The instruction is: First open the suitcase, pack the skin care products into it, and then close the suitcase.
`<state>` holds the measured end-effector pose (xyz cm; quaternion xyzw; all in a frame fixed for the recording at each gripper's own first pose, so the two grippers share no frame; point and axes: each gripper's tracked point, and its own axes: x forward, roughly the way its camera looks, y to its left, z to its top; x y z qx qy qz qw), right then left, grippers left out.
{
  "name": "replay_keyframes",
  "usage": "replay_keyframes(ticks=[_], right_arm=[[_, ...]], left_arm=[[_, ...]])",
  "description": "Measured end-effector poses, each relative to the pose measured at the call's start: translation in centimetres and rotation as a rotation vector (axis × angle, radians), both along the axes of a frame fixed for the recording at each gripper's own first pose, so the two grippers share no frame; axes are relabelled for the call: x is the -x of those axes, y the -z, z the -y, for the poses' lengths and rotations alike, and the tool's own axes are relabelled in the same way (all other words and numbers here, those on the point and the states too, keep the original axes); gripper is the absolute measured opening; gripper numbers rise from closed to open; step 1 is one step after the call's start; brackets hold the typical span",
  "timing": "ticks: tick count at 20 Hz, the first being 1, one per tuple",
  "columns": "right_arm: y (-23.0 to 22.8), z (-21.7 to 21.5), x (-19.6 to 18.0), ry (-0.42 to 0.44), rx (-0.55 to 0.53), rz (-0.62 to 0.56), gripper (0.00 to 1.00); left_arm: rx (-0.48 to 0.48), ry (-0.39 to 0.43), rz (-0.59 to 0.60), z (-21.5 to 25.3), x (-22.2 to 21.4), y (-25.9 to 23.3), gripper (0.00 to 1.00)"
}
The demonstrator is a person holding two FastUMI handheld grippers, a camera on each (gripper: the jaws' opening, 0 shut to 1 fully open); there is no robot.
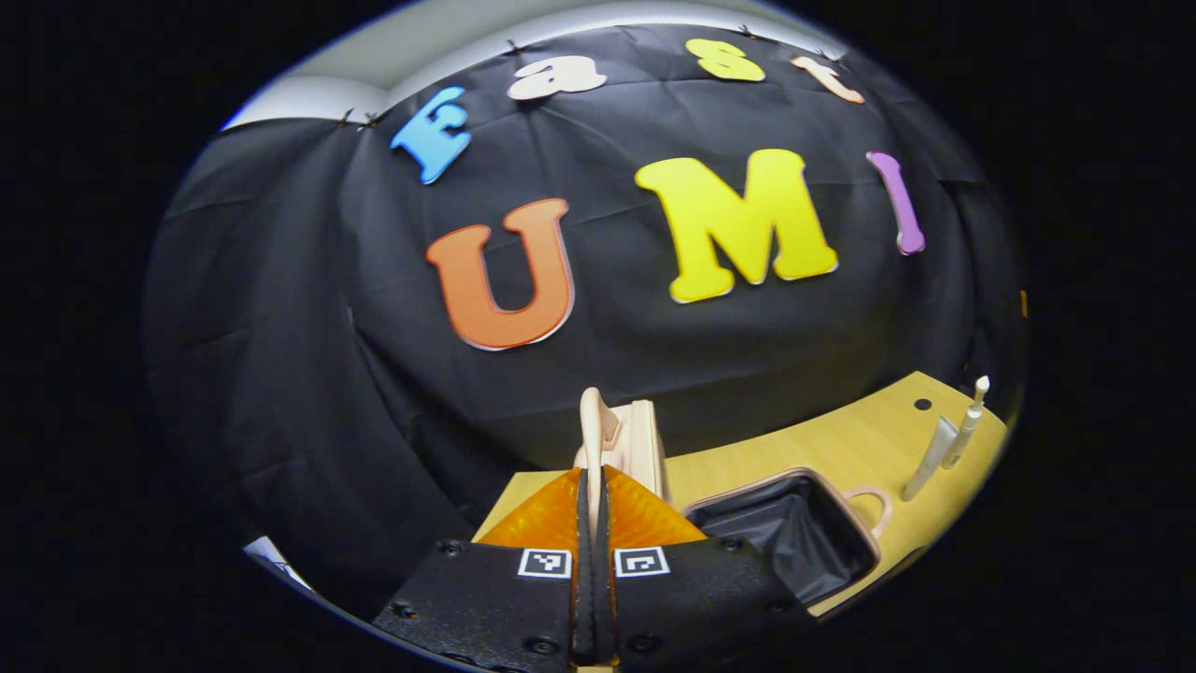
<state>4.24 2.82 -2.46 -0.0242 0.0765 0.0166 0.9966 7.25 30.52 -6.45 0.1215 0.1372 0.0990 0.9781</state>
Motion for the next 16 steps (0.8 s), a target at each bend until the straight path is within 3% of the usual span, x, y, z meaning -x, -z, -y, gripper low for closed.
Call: replay_keyframes(ticks=[6, 9, 12, 16], right_arm=[[-0.1, -7.1, -0.5, -0.079, 0.019, -0.021, 0.80], [0.1, -9.6, -0.3, -0.114, 0.066, -0.024, 0.79], [0.5, -10.4, -0.1, -0.117, 0.086, -0.039, 0.79], [1.0, -10.9, -0.4, -0.115, 0.107, -0.060, 0.79]], left_arm=[[0.151, -0.070, -0.036, -10.8, -0.5, 6.6, 0.03], [0.326, -0.120, -0.091, -14.4, 0.0, 12.5, 0.03], [0.515, -0.156, -0.169, -16.1, 0.0, 18.3, 0.03], [0.629, -0.145, -0.260, -16.7, 0.6, 23.4, 0.05]])
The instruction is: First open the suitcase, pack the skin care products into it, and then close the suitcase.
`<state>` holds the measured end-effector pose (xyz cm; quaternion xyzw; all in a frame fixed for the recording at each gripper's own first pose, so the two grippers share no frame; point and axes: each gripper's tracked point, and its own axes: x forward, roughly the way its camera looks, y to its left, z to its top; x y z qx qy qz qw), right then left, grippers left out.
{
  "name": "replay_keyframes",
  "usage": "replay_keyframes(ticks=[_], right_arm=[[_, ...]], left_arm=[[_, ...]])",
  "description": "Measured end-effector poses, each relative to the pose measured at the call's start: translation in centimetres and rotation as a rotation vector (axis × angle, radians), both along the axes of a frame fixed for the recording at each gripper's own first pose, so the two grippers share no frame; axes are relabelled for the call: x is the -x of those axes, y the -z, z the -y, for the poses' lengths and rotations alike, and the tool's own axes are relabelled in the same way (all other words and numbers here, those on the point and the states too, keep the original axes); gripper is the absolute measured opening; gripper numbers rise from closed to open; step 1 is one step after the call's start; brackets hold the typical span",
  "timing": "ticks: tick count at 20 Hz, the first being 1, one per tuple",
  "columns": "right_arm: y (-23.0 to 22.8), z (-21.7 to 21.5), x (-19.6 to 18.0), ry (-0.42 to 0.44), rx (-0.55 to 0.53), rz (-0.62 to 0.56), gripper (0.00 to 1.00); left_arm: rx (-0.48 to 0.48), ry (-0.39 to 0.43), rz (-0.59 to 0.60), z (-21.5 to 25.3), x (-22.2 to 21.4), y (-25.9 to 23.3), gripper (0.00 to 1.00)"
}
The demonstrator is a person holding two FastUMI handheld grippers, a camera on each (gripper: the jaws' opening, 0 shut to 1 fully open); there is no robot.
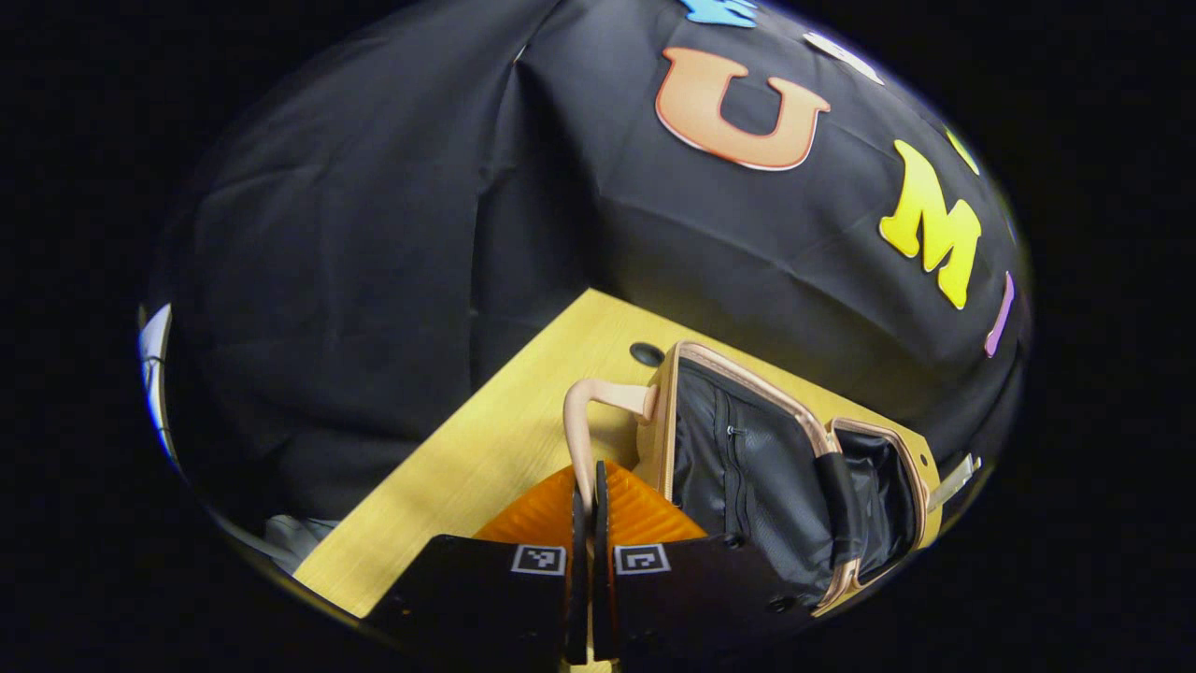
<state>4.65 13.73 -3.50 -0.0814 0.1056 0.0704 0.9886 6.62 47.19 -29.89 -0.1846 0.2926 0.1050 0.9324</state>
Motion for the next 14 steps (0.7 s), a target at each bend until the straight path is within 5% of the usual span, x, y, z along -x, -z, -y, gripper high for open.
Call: replay_keyframes(ticks=[5, 6, 7, 8, 11, 14], right_arm=[[0.8, 0.3, -0.4, 0.014, -0.014, -0.033, 0.77], [0.8, 0.2, -0.4, 0.012, -0.019, -0.037, 0.79], [0.9, 0.2, -0.1, 0.007, -0.020, -0.037, 0.79], [0.6, 0.1, 0.1, 0.000, -0.023, -0.031, 0.80], [0.6, 0.9, 0.2, -0.007, -0.053, -0.019, 0.79], [0.2, 2.6, 0.3, 0.007, -0.099, -0.010, 0.79]], left_arm=[[-0.014, 0.016, -0.060, -0.2, 0.3, 2.1, 0.18], [-0.052, 0.009, -0.076, -0.9, 0.7, 1.9, 0.08], [-0.074, 0.009, -0.081, -1.1, 1.0, 1.7, 0.35], [-0.092, 0.009, -0.053, -1.1, 1.1, 0.7, 0.39], [-0.153, -0.003, 0.044, 0.4, 1.0, -4.5, 1.00], [-0.234, -0.004, 0.099, 4.0, 2.0, -9.1, 0.98]])
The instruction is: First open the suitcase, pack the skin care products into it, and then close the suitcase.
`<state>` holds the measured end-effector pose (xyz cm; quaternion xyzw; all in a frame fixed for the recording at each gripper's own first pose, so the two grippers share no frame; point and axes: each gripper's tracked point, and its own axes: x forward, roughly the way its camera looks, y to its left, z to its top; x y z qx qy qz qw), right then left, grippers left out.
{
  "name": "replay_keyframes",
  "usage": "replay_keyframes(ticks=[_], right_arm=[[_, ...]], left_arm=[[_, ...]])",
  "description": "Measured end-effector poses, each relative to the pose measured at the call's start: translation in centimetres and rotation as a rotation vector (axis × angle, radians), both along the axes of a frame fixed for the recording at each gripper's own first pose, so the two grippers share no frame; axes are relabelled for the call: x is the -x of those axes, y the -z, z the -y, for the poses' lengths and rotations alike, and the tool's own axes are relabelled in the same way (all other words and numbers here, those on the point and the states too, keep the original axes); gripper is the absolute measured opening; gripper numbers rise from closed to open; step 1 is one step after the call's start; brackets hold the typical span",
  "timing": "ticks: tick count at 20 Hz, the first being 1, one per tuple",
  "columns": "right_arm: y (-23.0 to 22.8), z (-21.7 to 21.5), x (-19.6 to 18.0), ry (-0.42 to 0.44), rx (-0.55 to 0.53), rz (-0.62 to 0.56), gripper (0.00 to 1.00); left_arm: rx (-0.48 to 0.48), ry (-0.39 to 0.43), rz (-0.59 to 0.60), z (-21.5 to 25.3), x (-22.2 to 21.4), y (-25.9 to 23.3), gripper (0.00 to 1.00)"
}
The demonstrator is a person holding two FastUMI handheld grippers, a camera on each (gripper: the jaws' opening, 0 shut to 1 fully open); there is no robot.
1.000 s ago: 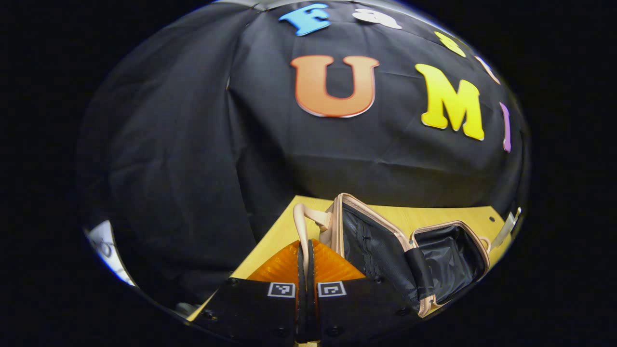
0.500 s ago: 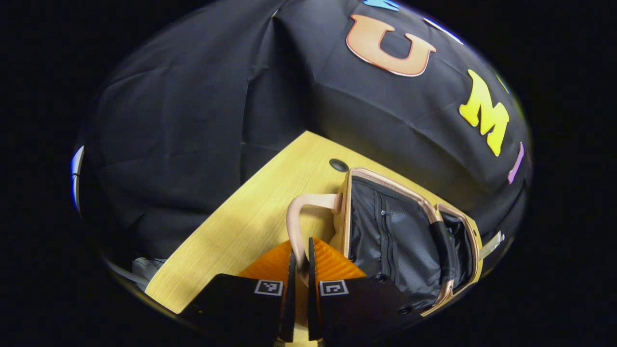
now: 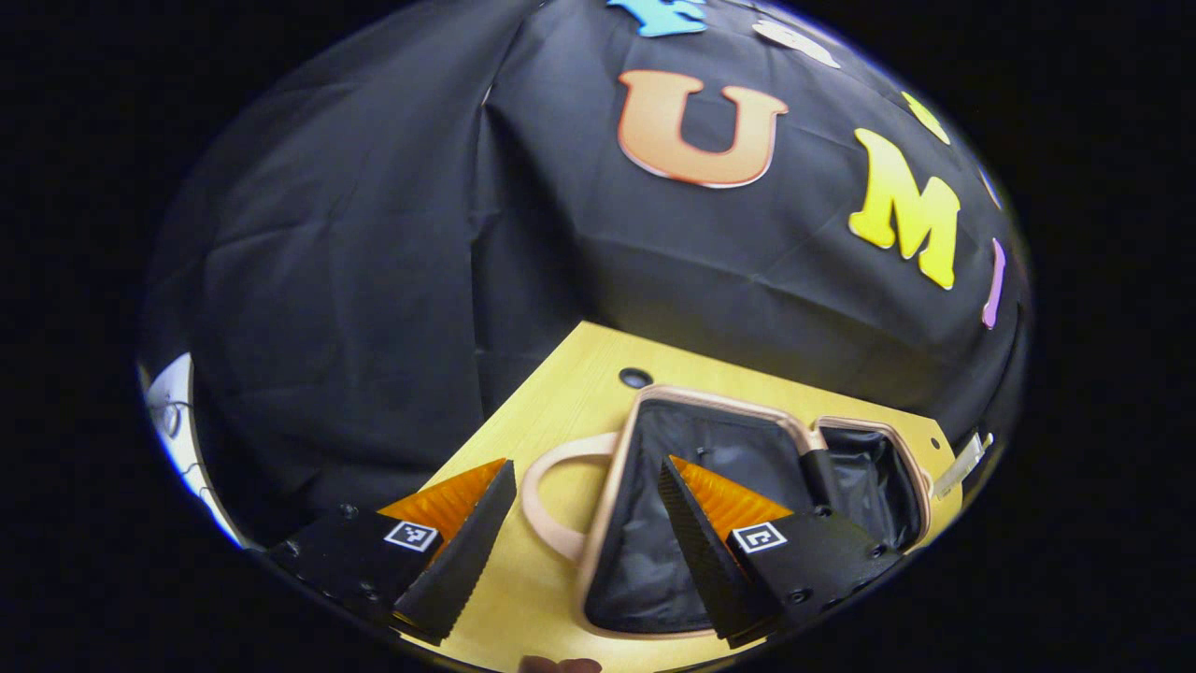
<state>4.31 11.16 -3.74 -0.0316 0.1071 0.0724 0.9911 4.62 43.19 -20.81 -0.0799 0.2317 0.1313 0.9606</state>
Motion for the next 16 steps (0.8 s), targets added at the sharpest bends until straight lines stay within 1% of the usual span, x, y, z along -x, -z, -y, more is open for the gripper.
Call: replay_keyframes(ticks=[1, 3, 5, 6, 9, 12, 13, 14, 16], right_arm=[[-0.3, 0.7, 0.1, 0.002, -0.014, 0.011, 0.79], [-0.6, 2.4, 0.4, 0.005, -0.014, 0.031, 0.77], [-0.3, 5.0, 0.5, 0.024, -0.026, 0.033, 0.79], [-0.1, 6.3, 0.8, 0.037, -0.035, 0.029, 0.79], [0.9, 10.2, 2.0, 0.060, -0.040, 0.014, 0.77], [2.2, 14.4, 3.0, 0.093, -0.014, -0.001, 0.79], [2.8, 15.7, 3.3, 0.105, -0.009, -0.007, 0.77], [3.2, 17.0, 3.6, 0.118, 0.001, -0.013, 0.79], [4.0, 19.4, 4.1, 0.142, 0.021, -0.028, 0.79]], left_arm=[[-0.037, -0.001, 0.028, 1.7, -0.2, -1.7, 0.98], [-0.081, 0.010, 0.072, 6.0, -0.2, -4.9, 0.98], [-0.125, 0.008, 0.097, 10.6, 0.3, -7.3, 0.98], [-0.136, 0.028, 0.115, 13.5, 0.3, -8.1, 0.98], [-0.192, 0.093, 0.146, 22.0, 0.0, -8.7, 0.98], [-0.191, 0.164, 0.155, 30.3, 0.3, -8.0, 0.98], [-0.198, 0.188, 0.161, 33.0, 0.6, -7.9, 0.98], [-0.197, 0.220, 0.171, 35.4, 0.7, -8.0, 0.98], [-0.215, 0.293, 0.184, 41.1, 0.6, -7.4, 0.98]])
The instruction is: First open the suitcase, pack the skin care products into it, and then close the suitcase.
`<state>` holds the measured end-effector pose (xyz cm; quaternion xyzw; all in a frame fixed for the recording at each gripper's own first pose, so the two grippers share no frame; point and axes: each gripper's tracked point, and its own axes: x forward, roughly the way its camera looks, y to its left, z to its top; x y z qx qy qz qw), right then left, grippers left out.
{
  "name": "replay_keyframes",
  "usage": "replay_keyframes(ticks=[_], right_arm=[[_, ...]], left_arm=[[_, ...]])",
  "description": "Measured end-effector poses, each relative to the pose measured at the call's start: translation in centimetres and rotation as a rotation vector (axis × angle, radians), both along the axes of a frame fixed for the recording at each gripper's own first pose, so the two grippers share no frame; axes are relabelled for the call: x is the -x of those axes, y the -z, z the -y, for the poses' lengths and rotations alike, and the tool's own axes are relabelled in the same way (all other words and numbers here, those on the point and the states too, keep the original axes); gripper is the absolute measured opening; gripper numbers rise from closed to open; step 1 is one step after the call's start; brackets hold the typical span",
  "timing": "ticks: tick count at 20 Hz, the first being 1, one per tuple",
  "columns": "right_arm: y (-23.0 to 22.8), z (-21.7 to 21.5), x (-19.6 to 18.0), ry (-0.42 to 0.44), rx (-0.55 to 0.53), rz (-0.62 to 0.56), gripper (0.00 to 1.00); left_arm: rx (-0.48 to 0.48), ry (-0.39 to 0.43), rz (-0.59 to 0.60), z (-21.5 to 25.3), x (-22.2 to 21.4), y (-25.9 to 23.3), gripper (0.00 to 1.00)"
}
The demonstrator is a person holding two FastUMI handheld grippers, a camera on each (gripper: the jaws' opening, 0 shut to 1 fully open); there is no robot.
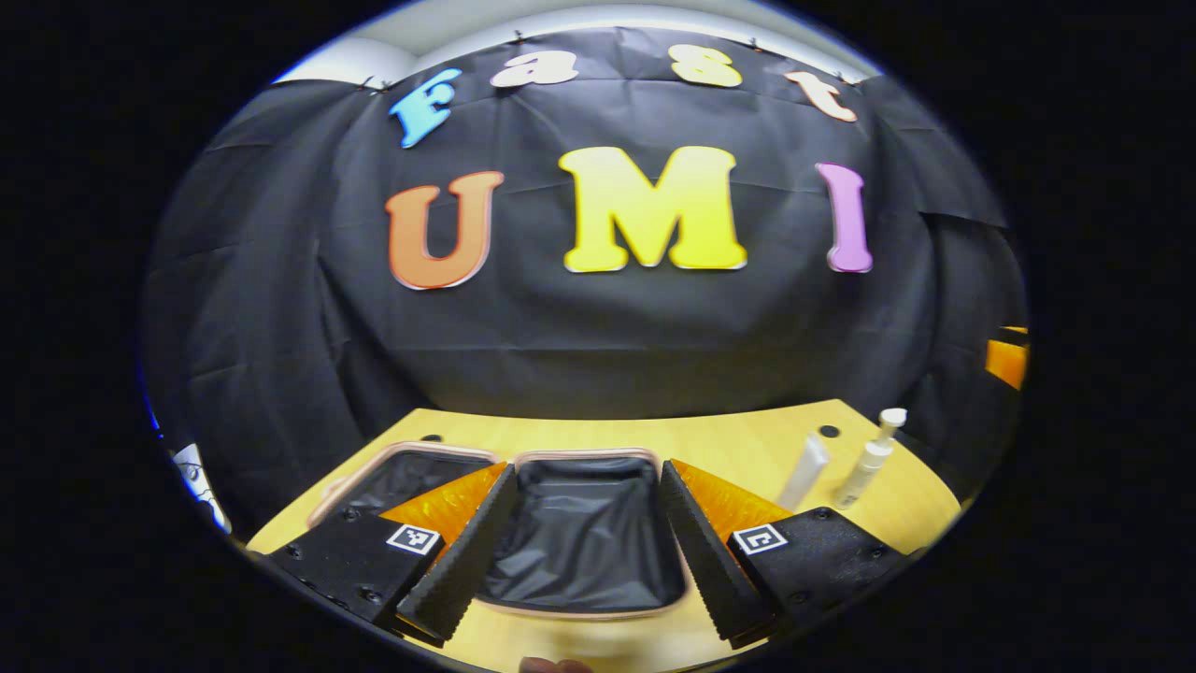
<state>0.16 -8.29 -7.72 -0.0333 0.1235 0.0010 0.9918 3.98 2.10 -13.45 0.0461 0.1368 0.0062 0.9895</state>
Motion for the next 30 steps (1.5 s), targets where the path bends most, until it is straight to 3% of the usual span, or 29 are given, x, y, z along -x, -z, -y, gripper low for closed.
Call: replay_keyframes(ticks=[5, 9, 12, 20, 26, 30], right_arm=[[0.6, 5.4, 1.7, 0.043, 0.048, -0.029, 0.79], [1.2, 8.8, 2.6, 0.086, 0.070, -0.070, 0.79], [1.4, 10.7, 3.3, 0.103, 0.089, -0.088, 0.79], [2.4, 13.0, 4.0, 0.108, 0.111, -0.135, 0.79], [2.6, 13.7, 3.2, 0.110, 0.104, -0.141, 0.79], [3.3, 13.8, 3.2, 0.102, 0.105, -0.153, 0.79]], left_arm=[[0.042, 0.139, -0.051, 10.9, -0.9, 4.4, 0.99], [0.053, 0.193, -0.123, 16.1, -2.3, 9.2, 0.99], [0.030, 0.193, -0.164, 17.3, -3.8, 12.8, 0.99], [0.078, 0.137, -0.296, 17.9, -7.6, 19.8, 0.98], [0.089, 0.127, -0.361, 17.8, -9.1, 22.3, 0.84], [0.084, 0.141, -0.398, 18.5, -9.5, 23.2, 0.67]])
